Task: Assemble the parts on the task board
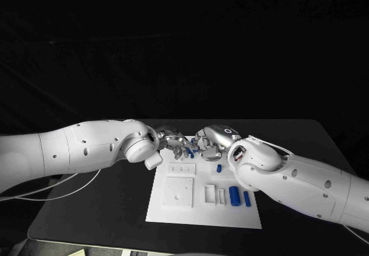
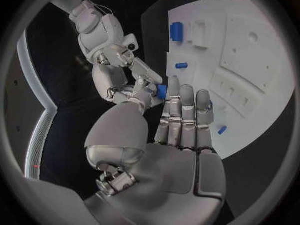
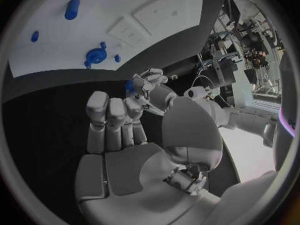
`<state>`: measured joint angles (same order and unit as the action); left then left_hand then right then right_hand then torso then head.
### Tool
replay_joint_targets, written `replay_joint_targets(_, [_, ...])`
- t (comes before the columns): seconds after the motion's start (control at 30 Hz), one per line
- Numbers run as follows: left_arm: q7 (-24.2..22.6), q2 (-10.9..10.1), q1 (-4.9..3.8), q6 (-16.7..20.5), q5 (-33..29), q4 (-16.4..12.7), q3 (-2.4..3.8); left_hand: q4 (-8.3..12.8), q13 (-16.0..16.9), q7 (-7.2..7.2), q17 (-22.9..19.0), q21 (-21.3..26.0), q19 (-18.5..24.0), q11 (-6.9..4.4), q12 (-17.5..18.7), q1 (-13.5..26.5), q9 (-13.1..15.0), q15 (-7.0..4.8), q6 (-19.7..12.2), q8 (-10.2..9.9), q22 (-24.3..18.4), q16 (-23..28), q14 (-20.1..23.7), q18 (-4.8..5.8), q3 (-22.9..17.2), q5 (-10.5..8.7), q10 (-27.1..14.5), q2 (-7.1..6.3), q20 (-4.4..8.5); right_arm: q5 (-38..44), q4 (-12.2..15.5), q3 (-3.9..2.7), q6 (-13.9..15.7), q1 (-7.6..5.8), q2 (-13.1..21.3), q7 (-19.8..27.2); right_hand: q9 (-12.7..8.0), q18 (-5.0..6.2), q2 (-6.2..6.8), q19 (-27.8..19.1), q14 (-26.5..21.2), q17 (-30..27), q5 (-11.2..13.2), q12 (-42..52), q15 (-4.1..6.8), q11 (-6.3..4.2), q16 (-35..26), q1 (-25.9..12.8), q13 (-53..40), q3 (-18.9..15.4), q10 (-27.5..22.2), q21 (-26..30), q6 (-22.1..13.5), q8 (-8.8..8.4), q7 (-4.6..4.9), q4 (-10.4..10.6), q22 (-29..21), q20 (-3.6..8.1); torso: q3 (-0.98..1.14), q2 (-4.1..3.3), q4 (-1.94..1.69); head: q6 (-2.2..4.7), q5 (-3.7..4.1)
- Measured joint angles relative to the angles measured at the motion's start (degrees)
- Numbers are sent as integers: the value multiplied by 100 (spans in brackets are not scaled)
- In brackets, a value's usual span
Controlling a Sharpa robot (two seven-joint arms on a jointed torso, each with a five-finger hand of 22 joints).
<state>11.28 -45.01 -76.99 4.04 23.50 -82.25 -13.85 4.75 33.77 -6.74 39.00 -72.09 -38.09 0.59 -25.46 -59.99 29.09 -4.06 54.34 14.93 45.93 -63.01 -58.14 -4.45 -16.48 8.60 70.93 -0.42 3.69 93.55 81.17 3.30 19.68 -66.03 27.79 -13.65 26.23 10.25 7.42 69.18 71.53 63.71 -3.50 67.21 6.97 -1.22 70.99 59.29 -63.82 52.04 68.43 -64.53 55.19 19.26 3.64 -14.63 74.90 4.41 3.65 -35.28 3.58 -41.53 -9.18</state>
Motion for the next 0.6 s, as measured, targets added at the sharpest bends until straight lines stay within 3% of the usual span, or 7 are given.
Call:
replay_joint_targets(0.17, [-5,0,0,-4,0,1,-1,25,0,0,4,0,0,-19,0,-1,-6,0,0,0,0,9,0,0,7,0,19,1,0,-3,0,0,0,0,-8,0,0,0,0,0,0,0,0,0,0,8,0,0,3,15,8,0,0,0,0,15,0,0,-1,-1,2,-3,2])
replay_joint_targets(0.43, [-16,0,0,-20,-4,5,-1,252,-36,18,12,0,21,-10,152,-12,-59,0,86,39,-6,22,0,0,-46,69,115,199,-21,-8,-18,0,-1,0,-20,0,-3,0,0,-1,0,0,0,0,-1,8,0,0,3,17,8,0,1,-3,-1,17,0,-1,-3,-3,2,-4,8])
replay_joint_targets(0.47, [-19,0,0,-21,-4,6,-1,292,-46,12,12,0,21,-20,179,-10,-66,0,92,44,-6,22,0,0,-54,102,126,201,-21,-9,-21,0,-1,0,-21,0,-3,0,0,-1,1,0,0,0,-1,8,0,0,3,17,8,0,1,-3,-1,16,0,-1,-3,-3,2,-4,10])
replay_joint_targets(0.53, [-28,0,0,-21,-4,8,-1,428,-70,40,18,0,21,-32,246,2,-82,0,166,82,-6,22,0,1,-118,432,197,277,-21,-13,-30,0,-1,0,-24,2,-3,0,0,-1,1,0,0,0,-1,8,0,0,10,17,8,0,1,-3,-1,16,0,-1,-4,-3,2,-4,14])
replay_joint_targets(0.6, [-36,-1,0,-21,-4,9,-1,523,-73,31,19,0,20,-30,280,9,-90,0,174,87,-6,23,0,0,-160,510,236,313,-21,-16,-34,0,-1,0,-27,5,-3,1,0,-1,1,0,0,0,-1,8,0,0,11,16,9,0,3,-4,-3,16,0,-1,-7,-3,2,-5,15])
